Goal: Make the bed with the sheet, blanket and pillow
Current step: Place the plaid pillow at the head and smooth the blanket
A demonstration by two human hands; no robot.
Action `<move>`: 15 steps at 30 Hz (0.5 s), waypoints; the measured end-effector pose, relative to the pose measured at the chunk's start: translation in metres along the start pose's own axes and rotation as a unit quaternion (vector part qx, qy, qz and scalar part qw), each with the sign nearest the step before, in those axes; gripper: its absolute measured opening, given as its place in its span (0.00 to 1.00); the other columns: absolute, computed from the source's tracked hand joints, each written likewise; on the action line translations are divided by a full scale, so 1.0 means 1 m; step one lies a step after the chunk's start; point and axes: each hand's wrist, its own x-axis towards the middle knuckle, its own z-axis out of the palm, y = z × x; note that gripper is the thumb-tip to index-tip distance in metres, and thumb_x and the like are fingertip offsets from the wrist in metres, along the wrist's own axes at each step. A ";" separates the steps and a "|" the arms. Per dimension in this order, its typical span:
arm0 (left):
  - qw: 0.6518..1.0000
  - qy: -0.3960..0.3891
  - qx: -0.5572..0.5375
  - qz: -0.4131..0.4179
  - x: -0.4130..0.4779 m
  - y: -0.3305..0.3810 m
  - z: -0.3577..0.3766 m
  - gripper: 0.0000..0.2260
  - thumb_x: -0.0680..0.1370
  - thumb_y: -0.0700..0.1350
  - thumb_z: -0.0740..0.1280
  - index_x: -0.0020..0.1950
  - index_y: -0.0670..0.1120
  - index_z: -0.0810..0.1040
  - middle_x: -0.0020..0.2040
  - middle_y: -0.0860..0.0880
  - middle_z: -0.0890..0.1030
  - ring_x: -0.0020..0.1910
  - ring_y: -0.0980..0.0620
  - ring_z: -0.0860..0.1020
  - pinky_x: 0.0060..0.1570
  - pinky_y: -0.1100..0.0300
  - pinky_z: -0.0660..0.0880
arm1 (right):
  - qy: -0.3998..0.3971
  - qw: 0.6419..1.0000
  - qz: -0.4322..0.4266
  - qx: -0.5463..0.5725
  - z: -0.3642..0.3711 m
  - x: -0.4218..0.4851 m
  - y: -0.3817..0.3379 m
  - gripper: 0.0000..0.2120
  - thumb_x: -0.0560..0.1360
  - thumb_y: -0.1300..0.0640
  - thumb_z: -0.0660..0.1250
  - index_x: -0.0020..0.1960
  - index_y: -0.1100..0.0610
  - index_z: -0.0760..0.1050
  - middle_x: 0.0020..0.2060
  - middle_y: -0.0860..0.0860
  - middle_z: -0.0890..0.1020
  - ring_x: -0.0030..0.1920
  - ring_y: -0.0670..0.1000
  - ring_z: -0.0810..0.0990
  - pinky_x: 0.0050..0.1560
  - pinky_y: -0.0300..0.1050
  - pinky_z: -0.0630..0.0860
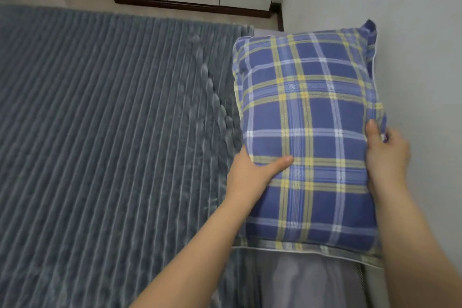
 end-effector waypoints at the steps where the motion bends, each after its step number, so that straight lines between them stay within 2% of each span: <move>1: 0.999 0.008 0.051 -0.017 0.013 -0.002 0.005 0.41 0.57 0.74 0.71 0.67 0.62 0.69 0.59 0.56 0.80 0.58 0.53 0.79 0.59 0.47 0.76 | 0.005 0.998 0.019 -0.054 0.006 0.009 0.005 0.18 0.77 0.45 0.62 0.49 0.62 0.75 0.47 0.63 0.81 0.47 0.59 0.78 0.48 0.53 0.71; 3: 0.985 -0.022 0.150 -0.082 0.036 -0.019 0.017 0.47 0.63 0.76 0.64 0.77 0.60 0.52 0.70 0.46 0.71 0.66 0.44 0.73 0.64 0.44 0.71 | -0.032 0.985 0.062 -0.158 0.025 0.013 0.016 0.18 0.79 0.50 0.61 0.59 0.64 0.72 0.57 0.66 0.78 0.57 0.65 0.76 0.55 0.54 0.71; 5: 0.959 -0.105 0.213 -0.151 0.052 -0.048 0.024 0.44 0.71 0.72 0.59 0.78 0.57 0.40 0.74 0.39 0.65 0.69 0.38 0.69 0.67 0.44 0.69 | -0.145 0.960 0.075 -0.229 0.053 0.000 0.025 0.25 0.81 0.49 0.57 0.71 0.64 0.63 0.68 0.67 0.69 0.67 0.66 0.70 0.66 0.58 0.67; 7: 0.949 -0.156 0.212 -0.174 0.066 -0.072 0.018 0.40 0.73 0.71 0.56 0.78 0.59 0.41 0.75 0.42 0.65 0.70 0.40 0.69 0.66 0.48 0.69 | -0.201 0.938 0.032 -0.281 0.081 -0.016 0.026 0.30 0.82 0.45 0.52 0.78 0.60 0.50 0.76 0.62 0.55 0.74 0.65 0.58 0.72 0.62 0.57; 8: 0.955 -0.152 0.189 -0.168 0.073 -0.080 0.011 0.38 0.73 0.72 0.56 0.78 0.60 0.45 0.75 0.46 0.65 0.71 0.42 0.68 0.67 0.50 0.68 | -0.192 0.935 -0.016 -0.297 0.093 -0.021 0.023 0.31 0.82 0.44 0.50 0.79 0.57 0.47 0.78 0.59 0.51 0.76 0.64 0.53 0.72 0.64 0.54; 10: 0.970 -0.127 0.161 -0.127 0.088 -0.093 -0.009 0.34 0.73 0.72 0.54 0.77 0.63 0.51 0.75 0.50 0.66 0.73 0.47 0.66 0.68 0.53 0.64 | -0.171 0.916 -0.154 -0.330 0.109 -0.028 0.013 0.29 0.81 0.42 0.48 0.79 0.51 0.47 0.79 0.53 0.49 0.77 0.61 0.49 0.72 0.68 0.51; 12: 0.967 -0.112 0.215 -0.071 0.105 -0.108 -0.034 0.31 0.77 0.68 0.55 0.77 0.60 0.52 0.77 0.51 0.61 0.76 0.51 0.60 0.71 0.56 0.58 | -0.181 0.864 -0.298 -0.364 0.127 -0.028 0.003 0.27 0.81 0.42 0.47 0.78 0.48 0.49 0.79 0.50 0.51 0.78 0.57 0.48 0.72 0.68 0.48; 15: 0.909 -0.100 0.402 -0.051 0.139 -0.124 -0.079 0.35 0.78 0.62 0.60 0.79 0.52 0.49 0.80 0.48 0.48 0.78 0.50 0.51 0.75 0.53 0.53 | -0.220 0.785 -0.415 -0.405 0.163 -0.028 -0.016 0.25 0.82 0.45 0.48 0.78 0.50 0.54 0.78 0.50 0.53 0.79 0.53 0.48 0.73 0.67 0.42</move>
